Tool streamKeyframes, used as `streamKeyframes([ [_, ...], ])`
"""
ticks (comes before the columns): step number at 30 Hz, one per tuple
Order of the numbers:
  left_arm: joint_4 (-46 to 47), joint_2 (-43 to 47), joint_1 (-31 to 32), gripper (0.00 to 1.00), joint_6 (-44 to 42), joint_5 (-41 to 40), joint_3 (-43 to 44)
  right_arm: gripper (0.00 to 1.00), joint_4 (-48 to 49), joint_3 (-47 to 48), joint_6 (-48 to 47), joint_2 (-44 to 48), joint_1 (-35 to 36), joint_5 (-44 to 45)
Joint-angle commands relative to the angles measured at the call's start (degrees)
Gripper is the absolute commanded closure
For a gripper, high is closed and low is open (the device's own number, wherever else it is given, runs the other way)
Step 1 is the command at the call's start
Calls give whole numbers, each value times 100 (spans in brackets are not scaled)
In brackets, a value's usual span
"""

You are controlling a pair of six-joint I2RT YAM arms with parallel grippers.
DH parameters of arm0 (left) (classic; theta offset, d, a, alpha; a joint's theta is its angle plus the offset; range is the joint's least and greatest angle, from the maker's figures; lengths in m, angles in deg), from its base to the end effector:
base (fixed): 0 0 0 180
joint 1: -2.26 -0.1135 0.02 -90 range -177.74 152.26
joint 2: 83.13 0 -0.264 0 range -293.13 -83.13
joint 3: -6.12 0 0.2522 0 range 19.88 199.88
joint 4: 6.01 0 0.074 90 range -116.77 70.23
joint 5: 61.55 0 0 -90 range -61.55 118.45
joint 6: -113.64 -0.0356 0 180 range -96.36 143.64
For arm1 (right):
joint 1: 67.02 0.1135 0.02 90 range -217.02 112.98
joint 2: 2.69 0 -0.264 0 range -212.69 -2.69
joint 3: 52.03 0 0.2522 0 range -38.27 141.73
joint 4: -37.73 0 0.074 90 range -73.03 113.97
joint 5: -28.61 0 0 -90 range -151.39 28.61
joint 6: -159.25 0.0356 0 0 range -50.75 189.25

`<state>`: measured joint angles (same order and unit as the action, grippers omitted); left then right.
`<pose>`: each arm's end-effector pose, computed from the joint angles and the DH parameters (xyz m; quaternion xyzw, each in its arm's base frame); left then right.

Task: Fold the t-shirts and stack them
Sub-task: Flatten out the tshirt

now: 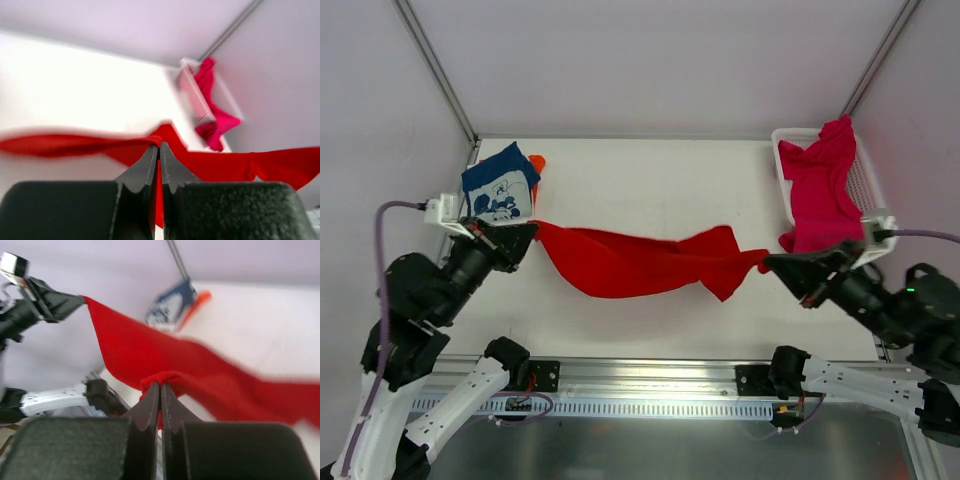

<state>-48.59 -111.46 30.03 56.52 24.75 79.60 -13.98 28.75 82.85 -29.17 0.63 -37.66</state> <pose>0.0673 -0.0329 0.4225 -0.0541 0.6890 -0.3455 0.6348 0.0275 0.0291 0.4408 -0.1748 0.6699 0.3528 0.6295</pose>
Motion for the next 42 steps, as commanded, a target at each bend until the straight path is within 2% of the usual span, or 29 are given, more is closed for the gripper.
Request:
streamKeyframes([
  [1, -247, 83, 35, 100, -747, 634, 1037, 100, -18, 1047, -1649, -24, 28, -1018],
  [3, -308, 91, 36, 100, -985, 626, 1391, 100, -159, 1504, -2017, -94, 19, -1404],
  [7, -361, 30, 27, 100, -1529, 529, 2295, 100, -300, 2523, -2588, -25, 19, -1616],
  [12, -449, -233, 36, 100, -1952, 423, 3061, 100, 139, 2877, -3197, 380, 19, -1388],
  [16, -476, -400, 36, 100, -2224, 599, 3834, 100, 25, 3290, -3119, 275, 19, -1782],
  [21, -476, -453, 36, 100, -2383, 538, 4232, 100, 349, 3081, -3118, 196, 19, -2056],
  [26, -449, -480, 36, 100, -2488, 240, 3811, 100, 587, 2571, -3425, 196, 28, -1679],
  [29, -318, -489, 36, 100, -2497, -77, 3232, 100, 885, 1957, -3645, 205, 19, -1188],
  [32, 121, -453, 36, 100, -2348, -437, 2101, 100, 1395, 1175, -3821, 143, 28, -301],
  [33, 392, -462, 36, 100, -2270, -551, 1861, 100, 1674, 798, -3926, 47, 28, 328],
  [35, 683, -541, 36, 100, -2147, -692, 1230, 100, 1931, 436, -4102, -120, 28, 955],
  [36, 806, -593, 36, 100, -2120, -771, 1034, 100, 2245, 252, -4312, -321, 28, 1524],
  [39, 1255, -874, 36, 100, -1953, -1123, 489, 100, 2861, -382, -4586, -708, -59, 2195],
  [41, 1650, -1103, 36, 100, -1804, -1325, 129, 100, 3083, -760, -4429, -1077, -296, 2059],
  [42, 1808, -1191, 36, 100, -1786, -1361, -3, 100, 3127, -848, -4219, -1200, -680, 1927],
])
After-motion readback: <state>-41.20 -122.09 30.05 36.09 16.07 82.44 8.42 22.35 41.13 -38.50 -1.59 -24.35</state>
